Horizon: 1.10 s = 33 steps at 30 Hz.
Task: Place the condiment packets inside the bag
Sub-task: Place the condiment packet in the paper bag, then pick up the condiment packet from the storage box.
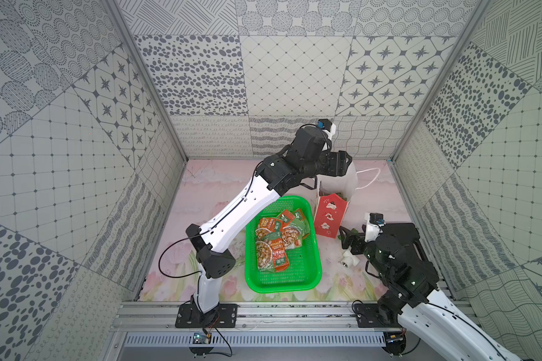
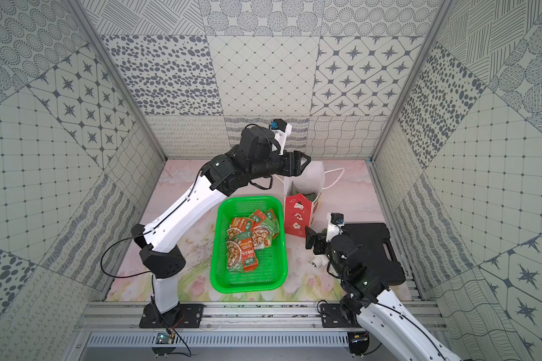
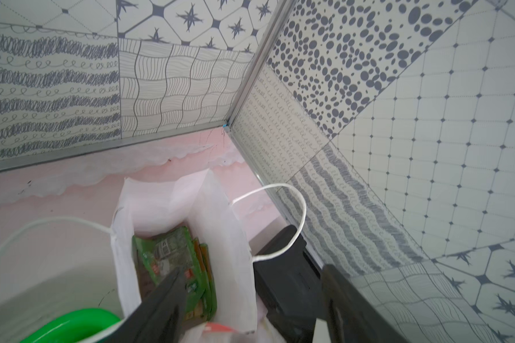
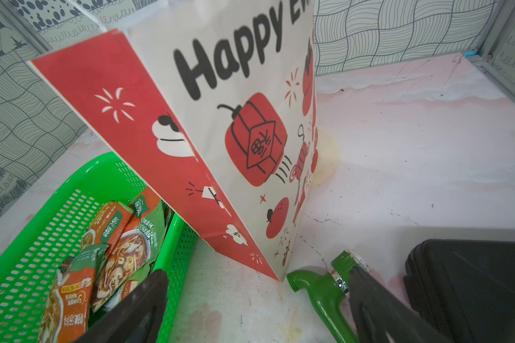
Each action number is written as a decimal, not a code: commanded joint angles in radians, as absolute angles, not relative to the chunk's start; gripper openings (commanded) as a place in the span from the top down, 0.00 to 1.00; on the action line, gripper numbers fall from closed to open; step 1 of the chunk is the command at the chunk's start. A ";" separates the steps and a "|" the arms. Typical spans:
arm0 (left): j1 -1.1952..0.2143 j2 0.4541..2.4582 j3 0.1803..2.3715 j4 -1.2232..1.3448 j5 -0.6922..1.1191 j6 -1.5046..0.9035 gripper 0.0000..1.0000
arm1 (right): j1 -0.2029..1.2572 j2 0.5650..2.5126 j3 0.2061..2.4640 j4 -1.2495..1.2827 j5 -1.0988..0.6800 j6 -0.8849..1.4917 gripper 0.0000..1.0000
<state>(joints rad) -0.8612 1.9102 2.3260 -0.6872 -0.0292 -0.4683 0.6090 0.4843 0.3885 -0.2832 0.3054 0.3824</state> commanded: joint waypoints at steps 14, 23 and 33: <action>-0.865 1.267 1.297 -0.470 -0.361 -0.447 0.10 | 0.666 0.535 0.368 -0.127 0.132 0.317 0.09; -0.816 1.136 0.934 -0.335 -0.454 -0.473 0.07 | 0.813 0.749 0.481 -0.115 0.035 0.273 0.19; -0.667 1.093 0.689 -0.108 -0.349 -0.452 0.07 | 0.958 1.056 0.664 -0.178 -0.048 0.428 0.40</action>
